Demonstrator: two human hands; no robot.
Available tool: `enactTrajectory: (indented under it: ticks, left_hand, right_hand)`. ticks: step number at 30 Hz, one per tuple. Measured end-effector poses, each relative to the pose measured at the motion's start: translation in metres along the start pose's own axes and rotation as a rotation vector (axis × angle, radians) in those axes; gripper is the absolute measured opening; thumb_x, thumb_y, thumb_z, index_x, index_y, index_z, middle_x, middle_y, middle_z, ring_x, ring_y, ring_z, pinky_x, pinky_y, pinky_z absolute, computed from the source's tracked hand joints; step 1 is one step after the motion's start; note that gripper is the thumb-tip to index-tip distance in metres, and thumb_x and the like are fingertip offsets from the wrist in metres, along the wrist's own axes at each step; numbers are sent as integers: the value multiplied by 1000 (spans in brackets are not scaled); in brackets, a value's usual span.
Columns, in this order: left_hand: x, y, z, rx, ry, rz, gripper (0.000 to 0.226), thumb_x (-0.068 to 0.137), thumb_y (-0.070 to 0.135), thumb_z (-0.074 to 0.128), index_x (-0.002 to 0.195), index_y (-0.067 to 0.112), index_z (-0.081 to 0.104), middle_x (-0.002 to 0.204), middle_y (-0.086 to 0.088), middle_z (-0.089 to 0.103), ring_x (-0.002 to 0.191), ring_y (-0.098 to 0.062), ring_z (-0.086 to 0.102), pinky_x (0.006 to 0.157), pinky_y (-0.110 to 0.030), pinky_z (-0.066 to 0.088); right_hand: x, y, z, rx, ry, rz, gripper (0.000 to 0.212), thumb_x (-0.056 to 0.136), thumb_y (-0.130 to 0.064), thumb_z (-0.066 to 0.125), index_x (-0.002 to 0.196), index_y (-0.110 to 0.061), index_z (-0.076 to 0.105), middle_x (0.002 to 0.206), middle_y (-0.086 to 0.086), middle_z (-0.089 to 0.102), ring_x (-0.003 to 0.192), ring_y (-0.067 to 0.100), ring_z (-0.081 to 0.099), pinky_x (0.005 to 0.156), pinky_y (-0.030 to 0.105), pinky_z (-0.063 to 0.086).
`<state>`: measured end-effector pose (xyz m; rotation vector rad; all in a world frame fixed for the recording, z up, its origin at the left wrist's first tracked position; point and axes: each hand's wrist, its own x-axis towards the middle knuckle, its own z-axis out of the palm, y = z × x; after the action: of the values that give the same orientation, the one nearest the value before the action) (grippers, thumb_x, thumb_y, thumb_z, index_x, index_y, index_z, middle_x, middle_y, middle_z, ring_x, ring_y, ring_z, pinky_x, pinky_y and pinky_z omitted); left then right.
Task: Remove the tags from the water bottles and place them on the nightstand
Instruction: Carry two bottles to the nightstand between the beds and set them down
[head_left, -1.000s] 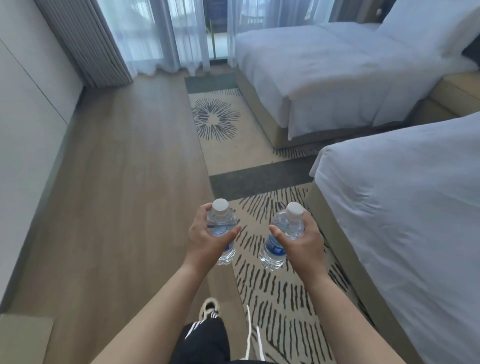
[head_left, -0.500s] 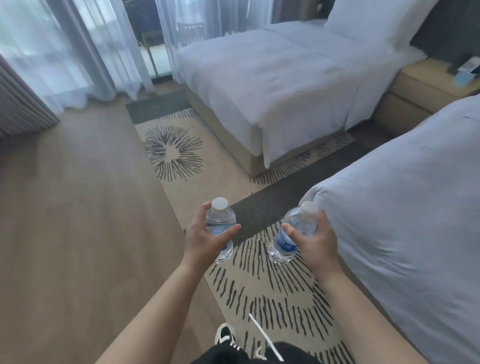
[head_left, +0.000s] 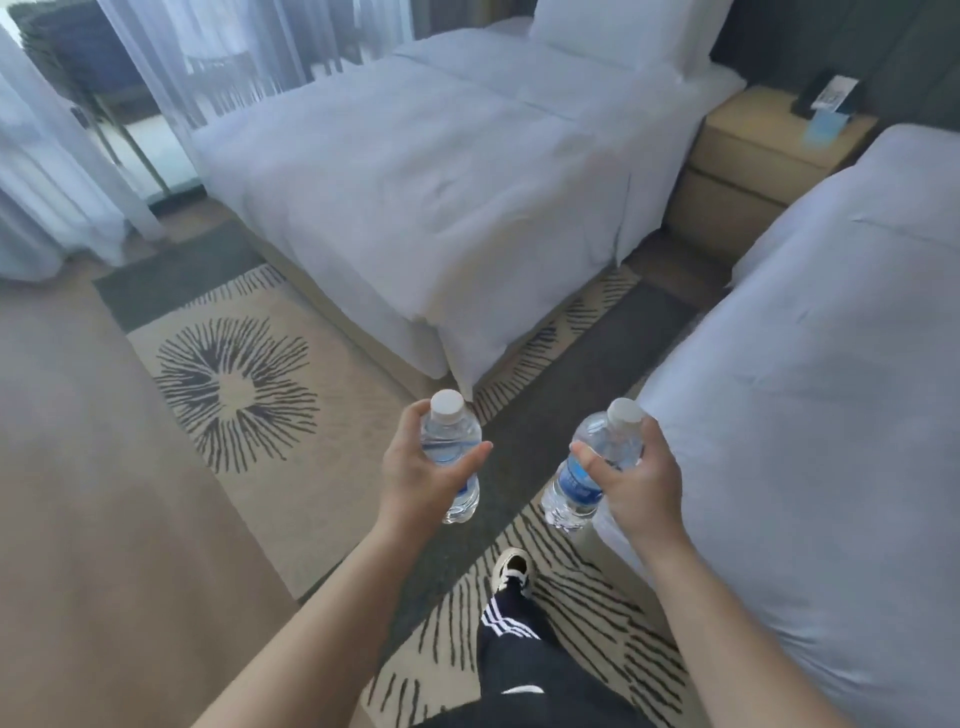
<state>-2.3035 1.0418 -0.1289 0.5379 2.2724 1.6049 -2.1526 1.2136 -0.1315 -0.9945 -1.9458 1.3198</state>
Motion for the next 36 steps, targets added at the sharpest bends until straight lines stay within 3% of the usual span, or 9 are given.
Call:
enactTrajectory:
  ticks: [4,8,18,21,24,28,33,36]
  left_hand:
    - [103,31,41,25,-42,9,61,60,40,87,109,40,50,101,14,65,95,-6,63,85,-35,54]
    - [194,66,82,33,-72,45,60,63,34,88,109,40,50,99,23,62,90,13,58,75,-13,43]
    - [390,107,204,62,-295,119,62,63,39,85,113,35,49,103,20,61,96,-4,61,87,-38,52]
    - [457,112,247,73,-355,156,61,64,39,85,112,35,48,102,20,60,97,-9,61,87,-40,52]
    - [535,127,294,90,-424,213,61,63,41,85,107,48,43,98,29,57,93,3,58,81,-28,49]
    - [632,161,347,90,-500,259,62,63,42,85,98,65,38,97,46,52,92,22,50,71,-15,41]
    - [719,201,404,97,-539,317,61,63,44,84,99,64,38,99,49,48,94,23,48,68,-11,39]
    - [759,214,442,93,-573,311,60,64,44,84,100,60,39,97,46,51,92,22,51,67,-10,38]
  right_hand:
    - [100,-1,1,-14,25,3,51,70,-34,82,112,-27,54,106,-7,61,96,8,56,72,-4,36]
    - [190,-5,-6,-20,106,28,55,70,-33,82,117,-23,54,111,-4,61,101,11,56,75,-2,39]
    - [368,21,-17,-95,326,149,61,73,-33,81,125,-19,53,121,-2,59,106,11,55,78,4,41]
    - [426,31,-14,-105,409,184,62,72,-33,81,126,-19,53,123,-1,59,107,11,53,86,19,45]
    - [500,36,-9,-114,504,202,61,72,-33,81,125,-20,54,123,-1,60,107,13,55,86,20,46]
    - [598,28,-12,-133,617,207,60,73,-32,81,124,-20,54,121,-1,60,105,13,55,78,7,39]
    - [695,17,-30,-150,694,224,63,71,-40,81,124,-22,53,117,-9,58,100,8,55,73,-2,35]
    - [742,22,-42,-161,721,229,59,72,-36,80,123,-23,53,114,-12,56,101,8,54,76,3,37]
